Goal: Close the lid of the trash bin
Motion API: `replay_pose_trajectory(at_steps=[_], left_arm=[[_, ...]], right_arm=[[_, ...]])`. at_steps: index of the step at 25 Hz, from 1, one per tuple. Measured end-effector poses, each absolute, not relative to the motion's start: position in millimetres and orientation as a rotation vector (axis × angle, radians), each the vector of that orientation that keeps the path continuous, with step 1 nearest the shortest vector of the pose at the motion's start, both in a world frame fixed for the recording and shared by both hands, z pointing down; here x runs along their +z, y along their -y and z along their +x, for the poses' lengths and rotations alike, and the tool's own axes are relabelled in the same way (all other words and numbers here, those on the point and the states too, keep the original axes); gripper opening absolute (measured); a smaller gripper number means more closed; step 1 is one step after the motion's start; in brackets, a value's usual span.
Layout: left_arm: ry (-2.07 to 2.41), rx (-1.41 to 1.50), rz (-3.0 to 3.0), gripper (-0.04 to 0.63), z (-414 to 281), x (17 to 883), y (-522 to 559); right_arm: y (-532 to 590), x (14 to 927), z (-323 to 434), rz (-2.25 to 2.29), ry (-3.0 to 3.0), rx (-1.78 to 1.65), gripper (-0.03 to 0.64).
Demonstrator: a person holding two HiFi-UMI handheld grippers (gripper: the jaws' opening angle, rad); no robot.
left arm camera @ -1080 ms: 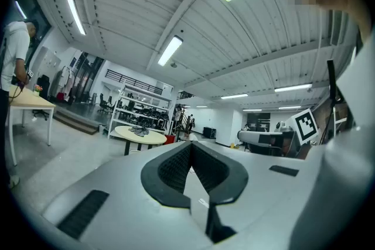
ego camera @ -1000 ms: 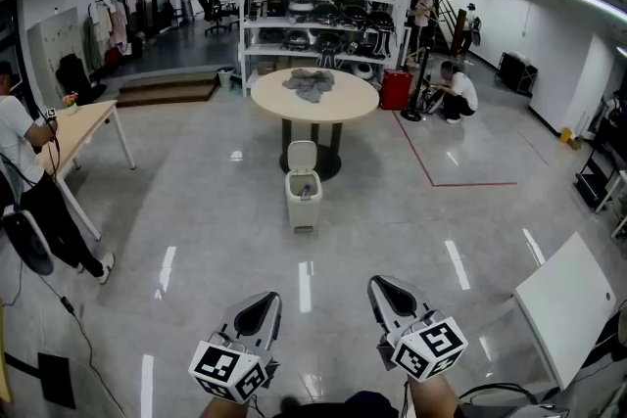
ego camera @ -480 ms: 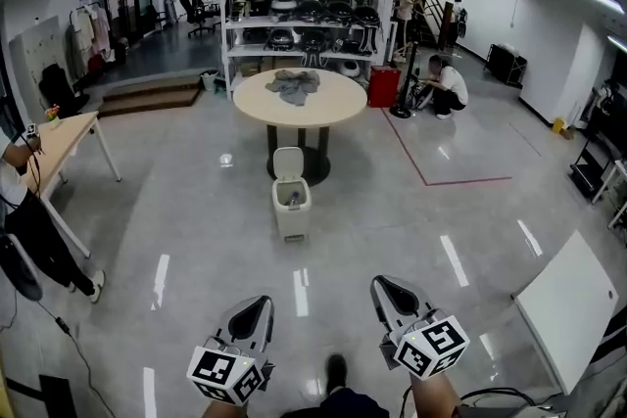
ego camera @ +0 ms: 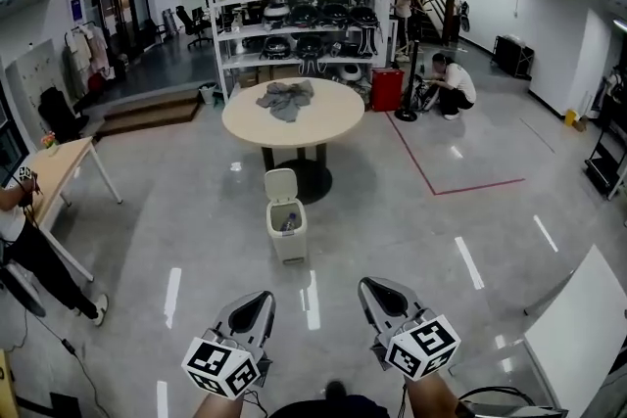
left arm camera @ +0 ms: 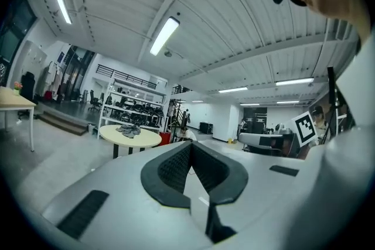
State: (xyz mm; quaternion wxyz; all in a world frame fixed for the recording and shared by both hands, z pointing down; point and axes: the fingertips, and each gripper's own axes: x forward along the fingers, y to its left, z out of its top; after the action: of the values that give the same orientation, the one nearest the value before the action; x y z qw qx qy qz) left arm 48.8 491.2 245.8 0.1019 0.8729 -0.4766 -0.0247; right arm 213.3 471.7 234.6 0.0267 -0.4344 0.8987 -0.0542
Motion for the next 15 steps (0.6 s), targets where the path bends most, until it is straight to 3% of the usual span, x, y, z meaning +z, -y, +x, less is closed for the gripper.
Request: replay_pose_trajectory(at_steps=[15], left_arm=[[1.511,-0.035,2.479,0.0,39.5,262.2,-358.8]], right_arm=[[-324.5,239.1,201.2,-1.186,-2.88,-0.132,0.011]])
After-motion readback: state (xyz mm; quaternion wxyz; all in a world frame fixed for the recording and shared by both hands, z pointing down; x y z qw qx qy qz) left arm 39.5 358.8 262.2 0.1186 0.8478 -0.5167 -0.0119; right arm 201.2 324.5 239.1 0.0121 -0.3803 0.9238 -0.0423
